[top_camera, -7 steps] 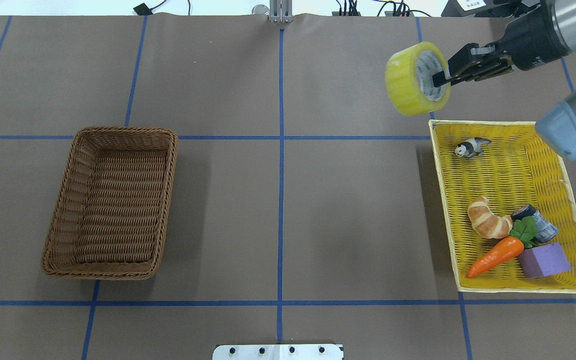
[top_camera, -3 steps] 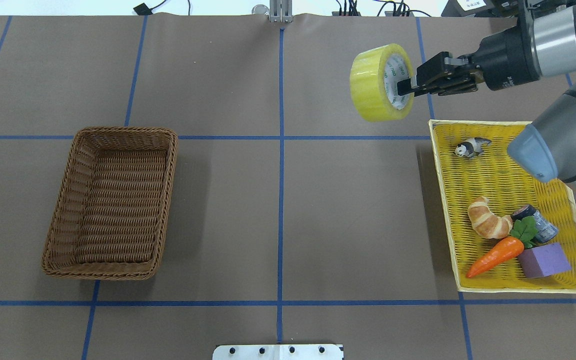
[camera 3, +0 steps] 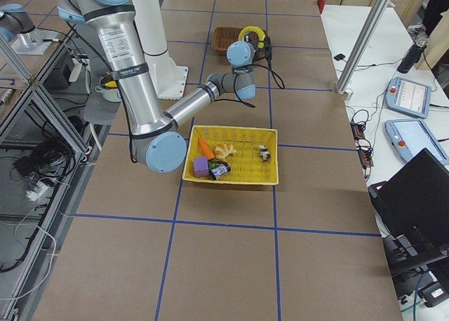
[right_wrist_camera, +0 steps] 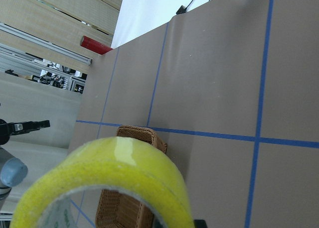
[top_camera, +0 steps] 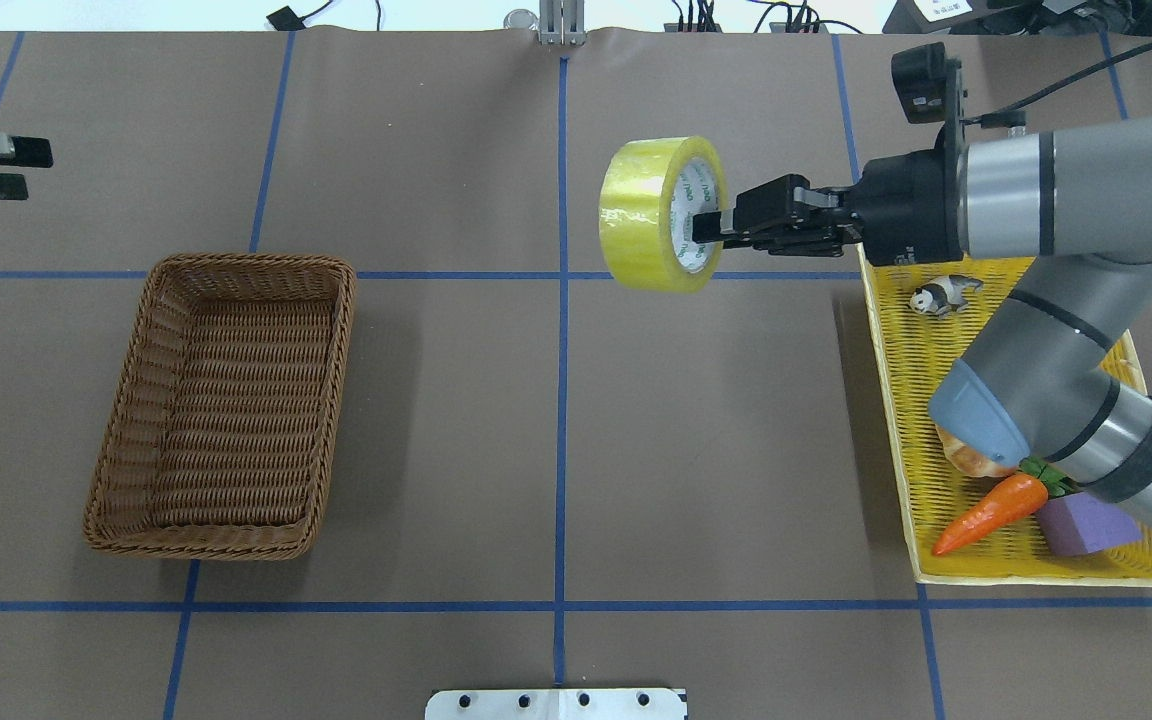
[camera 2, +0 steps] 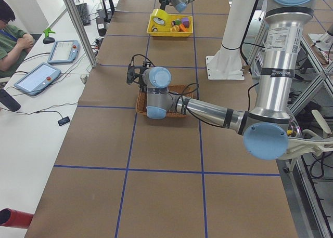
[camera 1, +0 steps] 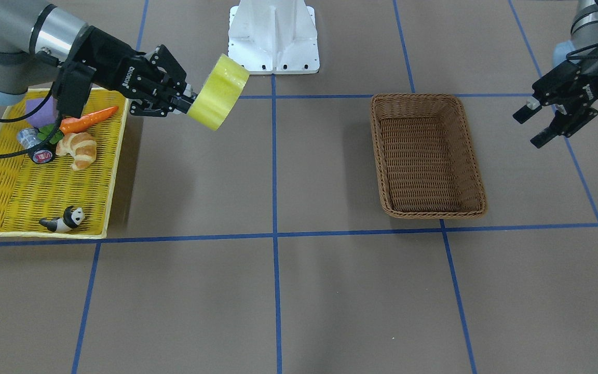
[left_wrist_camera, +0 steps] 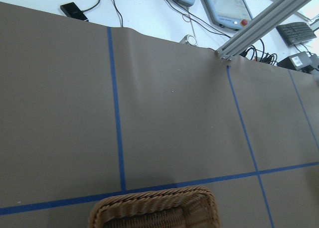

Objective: Move tape to another basket

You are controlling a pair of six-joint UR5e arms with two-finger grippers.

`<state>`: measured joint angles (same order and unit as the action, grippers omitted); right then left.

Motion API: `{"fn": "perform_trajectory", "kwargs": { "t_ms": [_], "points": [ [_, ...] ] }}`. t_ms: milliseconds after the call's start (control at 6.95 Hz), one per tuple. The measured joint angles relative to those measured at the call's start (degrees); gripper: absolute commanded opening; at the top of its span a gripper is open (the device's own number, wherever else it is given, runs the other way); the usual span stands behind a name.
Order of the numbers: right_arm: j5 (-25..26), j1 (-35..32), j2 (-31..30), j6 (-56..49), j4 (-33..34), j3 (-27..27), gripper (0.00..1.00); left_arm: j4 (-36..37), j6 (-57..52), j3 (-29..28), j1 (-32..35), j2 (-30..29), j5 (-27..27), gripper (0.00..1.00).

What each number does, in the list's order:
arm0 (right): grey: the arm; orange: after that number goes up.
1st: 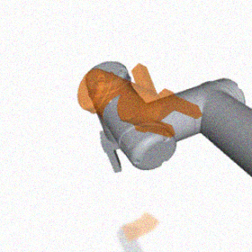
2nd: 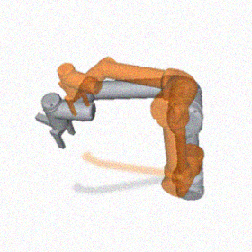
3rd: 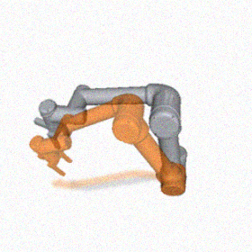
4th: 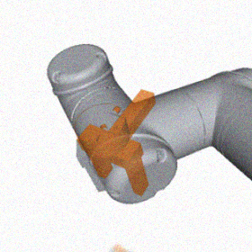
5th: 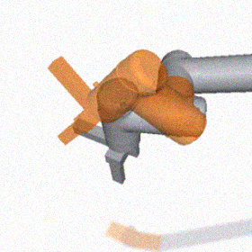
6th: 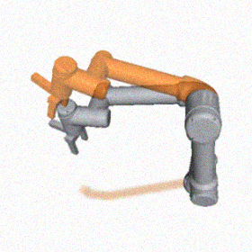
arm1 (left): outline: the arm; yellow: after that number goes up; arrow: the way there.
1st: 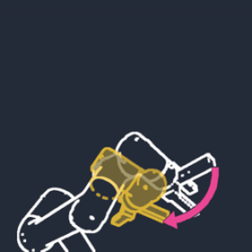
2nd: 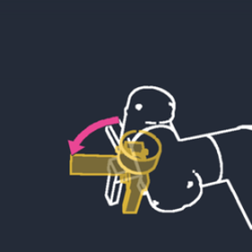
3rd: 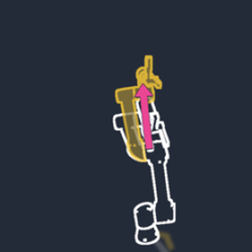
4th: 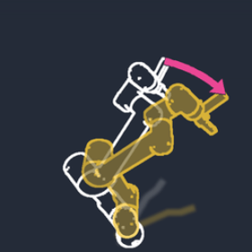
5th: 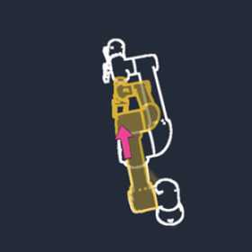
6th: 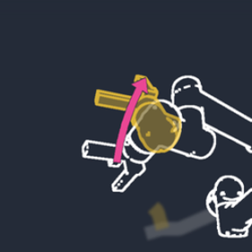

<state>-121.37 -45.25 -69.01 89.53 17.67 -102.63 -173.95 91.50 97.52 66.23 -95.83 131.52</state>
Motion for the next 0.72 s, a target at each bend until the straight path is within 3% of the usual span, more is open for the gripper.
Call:
{"fn": "perform_trajectory", "kwargs": {
  "t_ms": [288,575,719],
  "points": [
    [6.27,4.96,2.77,2.61,-0.86,-0.49,0.00,-9.44,22.07,0.35,-9.43,-5.30,-11.64,0.99],
    [8.10,8.31,4.85,4.03,-0.94,-0.58,0.00,-12.54,33.74,0.64,-20.41,-12.18,-23.69,0.99],
    [7.78,9.39,5.36,4.77,-0.93,-0.62,0.00,-13.16,37.76,0.97,-23.61,-14.93,-26.27,0.99]
  ]
}}
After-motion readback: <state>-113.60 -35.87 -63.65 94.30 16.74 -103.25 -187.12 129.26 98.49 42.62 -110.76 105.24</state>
